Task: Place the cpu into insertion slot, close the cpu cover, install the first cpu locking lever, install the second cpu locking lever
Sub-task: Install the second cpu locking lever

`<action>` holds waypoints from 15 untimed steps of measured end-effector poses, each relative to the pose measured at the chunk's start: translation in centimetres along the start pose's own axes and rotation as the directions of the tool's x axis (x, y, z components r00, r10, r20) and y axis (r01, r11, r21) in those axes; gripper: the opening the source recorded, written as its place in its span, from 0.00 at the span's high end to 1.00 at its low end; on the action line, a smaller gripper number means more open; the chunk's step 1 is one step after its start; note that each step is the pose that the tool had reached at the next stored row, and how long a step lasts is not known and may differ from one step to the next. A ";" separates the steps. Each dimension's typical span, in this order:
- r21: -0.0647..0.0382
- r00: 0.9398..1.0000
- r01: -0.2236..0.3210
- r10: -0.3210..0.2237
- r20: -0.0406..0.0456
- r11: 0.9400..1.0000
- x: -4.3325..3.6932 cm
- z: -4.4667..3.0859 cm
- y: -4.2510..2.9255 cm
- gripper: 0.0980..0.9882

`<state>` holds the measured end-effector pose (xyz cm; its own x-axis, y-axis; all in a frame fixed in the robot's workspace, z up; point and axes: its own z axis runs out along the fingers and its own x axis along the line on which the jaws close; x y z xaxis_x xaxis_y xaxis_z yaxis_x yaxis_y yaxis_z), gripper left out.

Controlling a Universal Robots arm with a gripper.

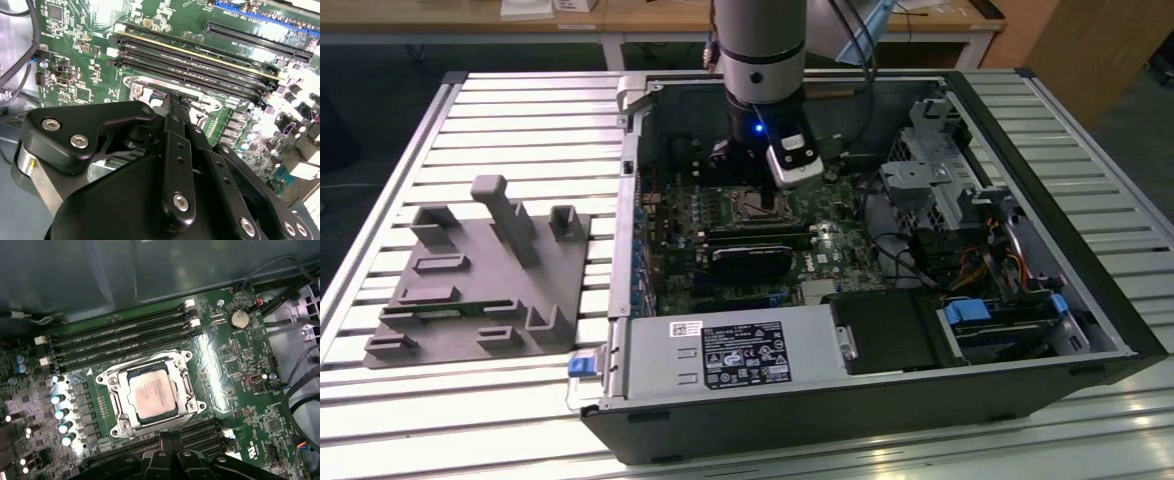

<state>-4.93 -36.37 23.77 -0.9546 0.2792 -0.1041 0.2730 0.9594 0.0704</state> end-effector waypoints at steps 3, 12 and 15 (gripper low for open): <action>-0.003 1.000 0.024 -0.024 -0.002 1.000 0.06 0.11 -0.15 0.99; -0.012 0.994 0.111 -0.111 -0.007 0.994 0.27 0.49 -0.44 0.99; -0.016 0.991 0.133 -0.133 -0.009 0.991 0.44 0.68 -0.59 0.99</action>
<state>-5.42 -36.79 23.01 -0.9834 0.1488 -0.1041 0.1417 0.9873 0.0719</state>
